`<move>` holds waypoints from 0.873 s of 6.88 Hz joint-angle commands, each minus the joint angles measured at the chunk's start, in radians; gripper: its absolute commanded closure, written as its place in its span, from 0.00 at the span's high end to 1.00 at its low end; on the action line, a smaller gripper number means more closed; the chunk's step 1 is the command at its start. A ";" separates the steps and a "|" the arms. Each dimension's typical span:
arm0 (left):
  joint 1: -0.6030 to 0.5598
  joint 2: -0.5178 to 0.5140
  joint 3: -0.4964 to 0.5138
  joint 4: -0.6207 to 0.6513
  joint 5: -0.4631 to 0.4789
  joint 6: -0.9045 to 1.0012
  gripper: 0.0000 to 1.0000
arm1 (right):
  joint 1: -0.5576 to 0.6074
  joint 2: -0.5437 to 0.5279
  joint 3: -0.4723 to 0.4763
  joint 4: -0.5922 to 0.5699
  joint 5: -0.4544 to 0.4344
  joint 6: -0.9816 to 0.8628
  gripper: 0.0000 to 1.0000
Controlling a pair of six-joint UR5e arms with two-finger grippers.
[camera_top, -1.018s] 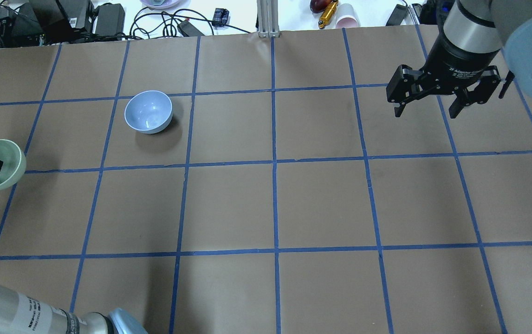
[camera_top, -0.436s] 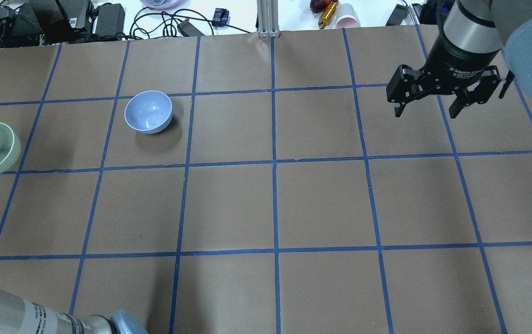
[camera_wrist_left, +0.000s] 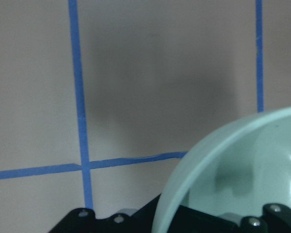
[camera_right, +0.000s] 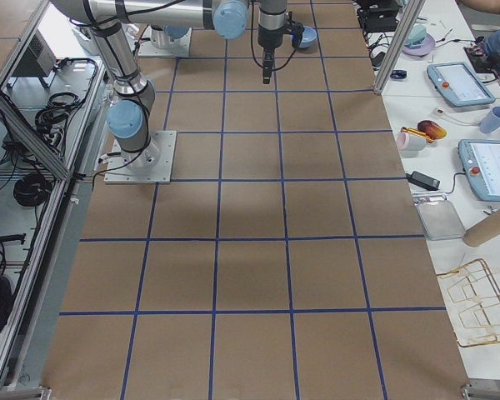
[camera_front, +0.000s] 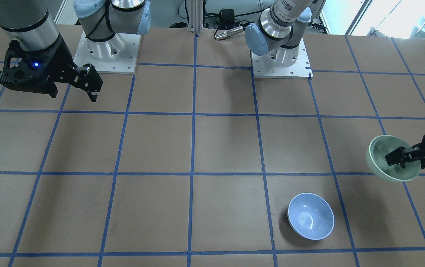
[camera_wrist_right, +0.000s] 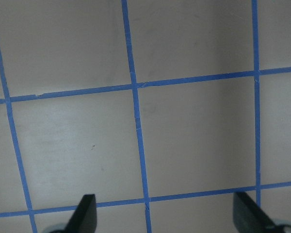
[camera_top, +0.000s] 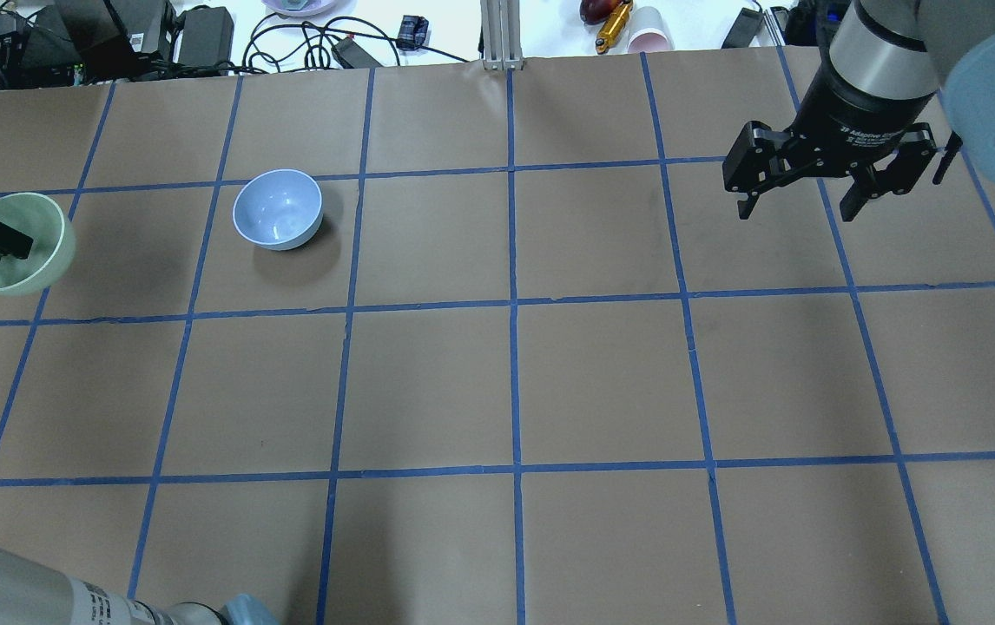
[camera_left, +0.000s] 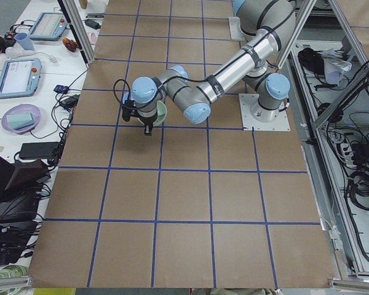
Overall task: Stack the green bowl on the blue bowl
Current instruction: 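Lift the pale green bowl and carry it over the light blue bowl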
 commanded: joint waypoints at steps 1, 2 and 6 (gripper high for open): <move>-0.115 -0.017 0.000 0.017 -0.029 -0.208 0.05 | 0.000 0.000 0.000 0.000 0.000 0.000 1.00; -0.163 -0.025 0.000 0.059 -0.059 -0.287 0.05 | 0.000 0.000 0.000 0.000 0.000 0.000 1.00; -0.277 -0.145 0.037 0.228 -0.058 -0.458 0.05 | 0.000 0.000 0.000 0.000 0.000 0.000 1.00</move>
